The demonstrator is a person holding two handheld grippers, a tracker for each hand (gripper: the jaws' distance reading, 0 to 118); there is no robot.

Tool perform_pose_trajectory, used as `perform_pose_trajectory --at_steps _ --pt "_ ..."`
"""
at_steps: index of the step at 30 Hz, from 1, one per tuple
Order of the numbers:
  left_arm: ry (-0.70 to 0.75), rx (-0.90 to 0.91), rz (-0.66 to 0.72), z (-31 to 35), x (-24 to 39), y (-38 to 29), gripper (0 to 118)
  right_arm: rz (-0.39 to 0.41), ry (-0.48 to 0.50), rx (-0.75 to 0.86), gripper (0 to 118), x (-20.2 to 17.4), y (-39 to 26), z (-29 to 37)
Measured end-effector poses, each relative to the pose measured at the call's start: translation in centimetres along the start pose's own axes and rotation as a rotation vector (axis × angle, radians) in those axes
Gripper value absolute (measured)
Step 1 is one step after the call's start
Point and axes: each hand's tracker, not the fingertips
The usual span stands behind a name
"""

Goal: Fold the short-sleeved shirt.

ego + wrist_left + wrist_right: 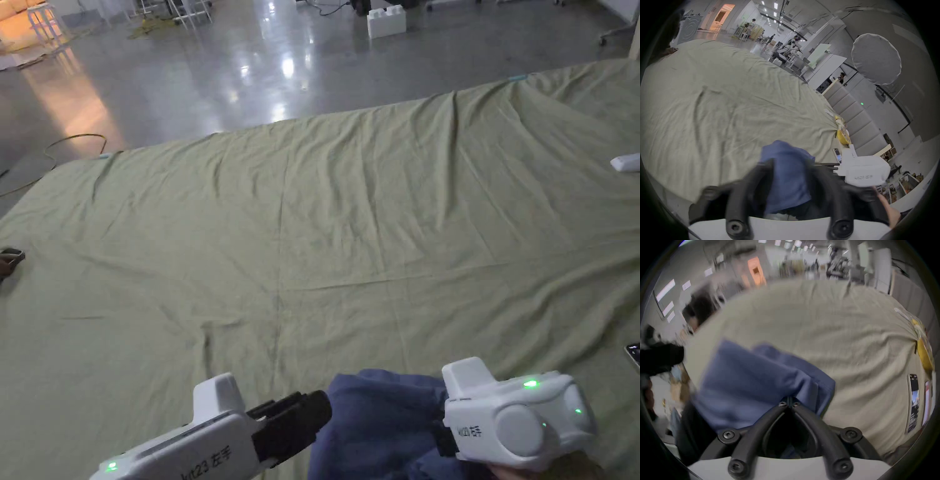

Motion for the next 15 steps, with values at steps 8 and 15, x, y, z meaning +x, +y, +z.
perform_pose_trajectory --at_steps 8,15 --pt "-0.081 -0.097 0.1 -4.7 -4.7 0.0 98 0.012 0.009 0.116 0 -0.8 -1.2 0.5" --pt "-0.129 -0.283 0.119 -11.4 -5.1 -0.9 94 0.019 0.005 0.132 0 -0.8 -1.6 0.3"
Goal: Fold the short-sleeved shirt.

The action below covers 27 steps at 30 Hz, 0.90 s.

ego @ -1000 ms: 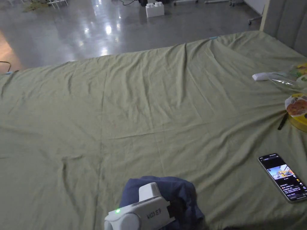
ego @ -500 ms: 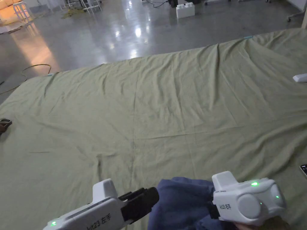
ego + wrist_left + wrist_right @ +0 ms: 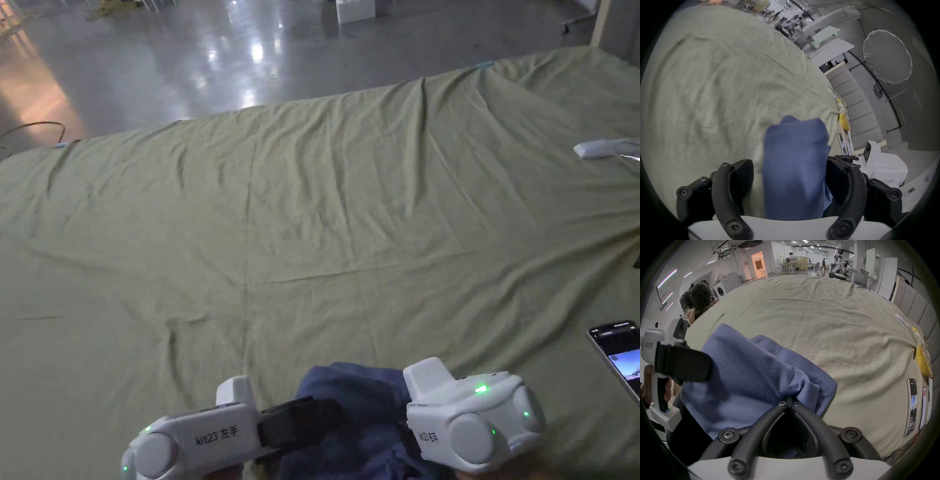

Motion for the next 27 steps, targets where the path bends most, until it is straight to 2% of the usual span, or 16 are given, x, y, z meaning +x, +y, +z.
perform_pose_trajectory --at_steps 2,4,6,8,10,13,15,20,22,24,27 --pt "0.031 0.018 -0.059 -0.2 1.5 0.0 80 -0.007 0.004 0.0 0 0.2 0.1 -0.1" --pt "0.057 0.014 -0.057 -0.6 2.1 0.1 48 -0.019 0.004 0.0 0 0.2 0.1 -0.2" --pt "0.069 0.007 -0.058 -0.7 2.1 0.3 42 -0.024 0.003 0.001 0 0.2 0.1 -0.1" --pt "0.052 0.016 -0.037 0.1 1.9 0.4 40 -0.028 0.008 0.01 0 0.3 0.0 0.2" --pt "0.011 0.033 -0.001 1.4 1.9 0.5 38 -0.044 0.057 0.027 0 0.9 0.1 1.1" --pt "0.007 0.101 0.017 5.5 1.2 1.3 38 -0.24 0.176 0.122 1 1.9 -0.1 4.0" --pt "0.05 0.155 0.028 9.4 -0.3 2.5 37 -0.307 0.174 0.168 1 2.2 -0.5 5.5" --pt "0.333 0.315 0.076 23.4 -7.7 6.4 37 -0.313 0.197 0.195 1 1.9 -1.5 6.9" --pt "0.447 0.329 0.168 27.7 -10.3 7.5 37 -0.344 0.228 0.192 1 1.4 -1.7 6.7" --pt "0.525 0.325 0.255 29.9 -13.0 8.4 38 -0.368 0.257 0.18 1 0.9 -1.9 6.1" --pt "0.643 0.33 0.298 28.6 -15.3 8.9 43 -0.341 0.266 0.168 1 -0.5 -1.9 6.0"
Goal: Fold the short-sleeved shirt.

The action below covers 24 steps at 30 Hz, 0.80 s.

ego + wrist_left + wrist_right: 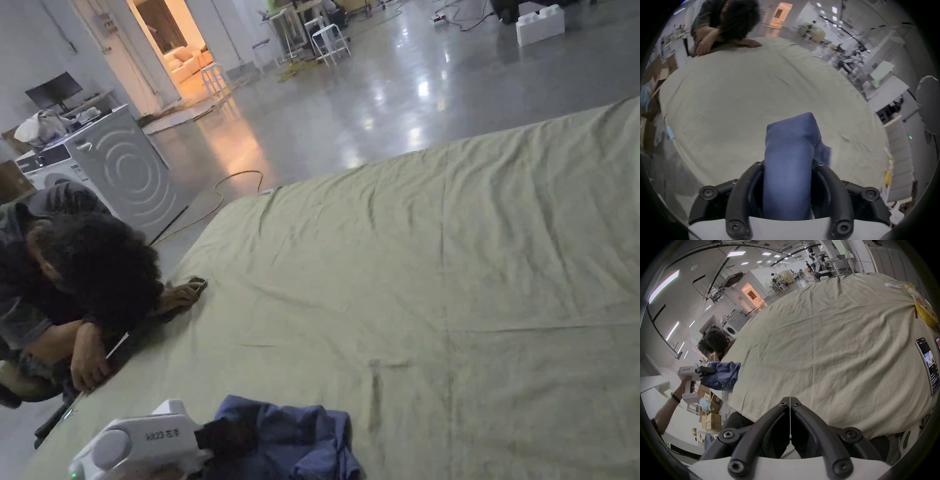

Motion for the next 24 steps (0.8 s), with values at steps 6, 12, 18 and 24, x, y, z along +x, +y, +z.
perform_pose_trajectory --at_steps 6,12,18,24 --pt "0.322 0.07 -0.219 -0.5 3.7 0.3 85 0.108 -0.029 0.003 1 -0.4 -0.4 2.8" --pt "0.016 0.314 -0.458 12.7 9.3 -0.2 84 0.066 -0.13 0.15 1 0.9 0.6 7.8" --pt "-0.278 0.679 -0.618 24.7 16.0 -9.1 84 0.098 -0.1 0.454 1 -0.5 3.6 14.3" --pt "0.056 1.052 -0.676 26.9 22.3 -18.0 83 0.317 -0.185 0.682 1 -4.1 4.5 19.5"
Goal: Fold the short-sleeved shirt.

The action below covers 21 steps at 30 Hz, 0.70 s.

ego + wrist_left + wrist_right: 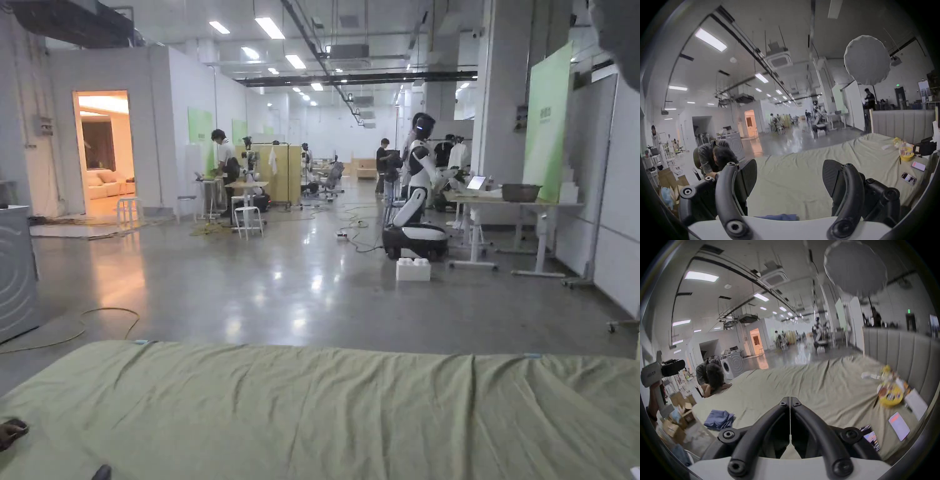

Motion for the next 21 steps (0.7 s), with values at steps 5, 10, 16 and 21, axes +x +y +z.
perform_pose_trajectory --at_steps 5,10,16,21 --pt "-0.188 0.018 0.147 1.7 1.4 -0.4 71 0.094 -0.055 0.12 1 -1.1 0.9 1.7" --pt "-0.222 0.024 0.139 2.6 2.8 -0.3 26 0.107 -0.09 0.127 1 -1.8 0.8 1.8" --pt "-0.224 0.02 0.092 3.3 3.6 -0.3 0 0.154 -0.101 0.136 1 -3.2 1.1 2.5" --pt "-0.231 0.035 0.121 3.5 3.1 -0.2 0 0.126 -0.074 0.162 1 -3.8 1.2 3.0"
